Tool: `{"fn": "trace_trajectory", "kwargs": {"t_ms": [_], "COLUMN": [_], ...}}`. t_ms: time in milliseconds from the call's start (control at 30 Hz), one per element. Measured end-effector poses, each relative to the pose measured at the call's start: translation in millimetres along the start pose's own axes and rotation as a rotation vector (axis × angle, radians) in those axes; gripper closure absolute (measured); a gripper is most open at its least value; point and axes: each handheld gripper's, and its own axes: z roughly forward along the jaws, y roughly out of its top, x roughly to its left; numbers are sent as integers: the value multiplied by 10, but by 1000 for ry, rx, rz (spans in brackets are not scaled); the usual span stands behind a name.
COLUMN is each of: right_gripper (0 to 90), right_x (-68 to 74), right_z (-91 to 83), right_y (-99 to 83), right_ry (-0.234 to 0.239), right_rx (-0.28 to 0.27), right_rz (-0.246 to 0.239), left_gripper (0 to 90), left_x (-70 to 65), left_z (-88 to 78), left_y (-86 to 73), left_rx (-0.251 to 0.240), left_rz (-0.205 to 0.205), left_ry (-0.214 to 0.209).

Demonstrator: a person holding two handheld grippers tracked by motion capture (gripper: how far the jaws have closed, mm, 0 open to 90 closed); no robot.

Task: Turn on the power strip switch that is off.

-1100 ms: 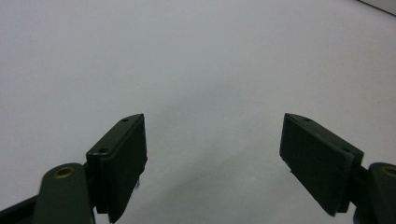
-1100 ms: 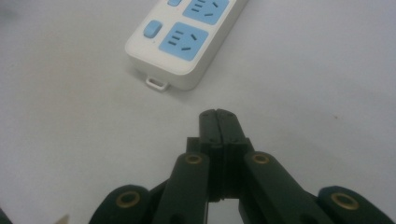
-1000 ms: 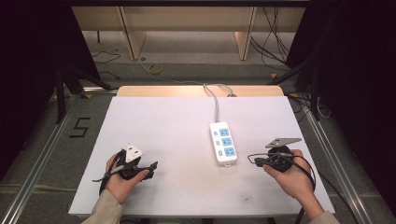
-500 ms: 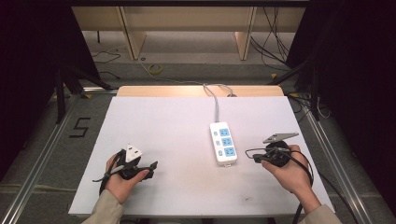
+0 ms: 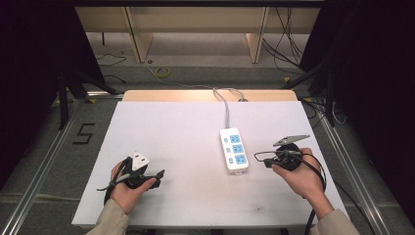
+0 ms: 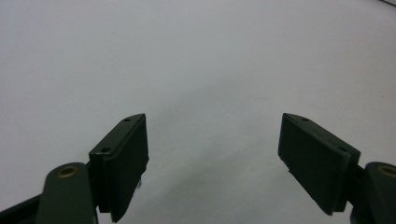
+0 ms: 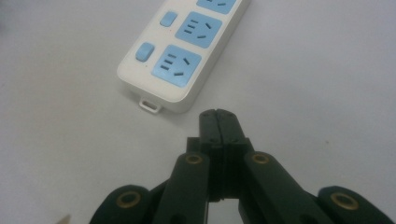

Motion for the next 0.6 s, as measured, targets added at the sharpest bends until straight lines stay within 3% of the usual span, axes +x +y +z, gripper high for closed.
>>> {"fn": "trace_trajectory", "kwargs": {"t_ms": [600], "right_gripper": [900], "right_x": [33], "right_z": [44], "right_y": [142], "right_ry": [28], "right_rx": [70], "right_rz": [0], "left_gripper": [240], "left_x": [-15], "left_z": [7], "left_y": [3], "left_rx": [2], "left_rz": [1], "left_ry": [-1]}}
